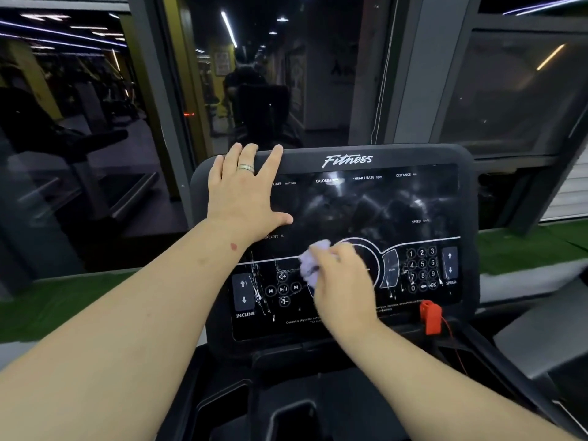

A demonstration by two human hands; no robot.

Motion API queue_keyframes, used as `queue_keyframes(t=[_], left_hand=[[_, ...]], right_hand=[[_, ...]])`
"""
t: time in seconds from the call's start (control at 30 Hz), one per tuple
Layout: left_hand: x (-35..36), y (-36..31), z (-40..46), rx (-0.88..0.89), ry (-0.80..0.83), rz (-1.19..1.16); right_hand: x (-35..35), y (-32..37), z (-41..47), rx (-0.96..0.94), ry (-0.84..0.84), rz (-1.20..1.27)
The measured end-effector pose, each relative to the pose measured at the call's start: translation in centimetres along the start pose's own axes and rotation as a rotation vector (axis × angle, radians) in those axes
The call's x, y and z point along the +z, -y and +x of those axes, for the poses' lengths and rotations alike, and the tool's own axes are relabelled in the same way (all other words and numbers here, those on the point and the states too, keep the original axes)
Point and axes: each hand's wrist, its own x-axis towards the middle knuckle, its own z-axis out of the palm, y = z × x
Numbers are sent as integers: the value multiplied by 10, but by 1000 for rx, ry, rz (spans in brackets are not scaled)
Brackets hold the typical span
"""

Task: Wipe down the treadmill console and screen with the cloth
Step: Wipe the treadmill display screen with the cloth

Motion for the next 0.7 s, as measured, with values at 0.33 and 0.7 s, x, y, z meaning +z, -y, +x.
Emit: queue_keyframes(t=[0.33,0.7], left_hand=[[-12,30,-1,4,93,-70],[-9,38,-3,35,72,-97]], right_hand=[[2,17,28,-441,148,-48],[-13,21,71,-622,194,-53]])
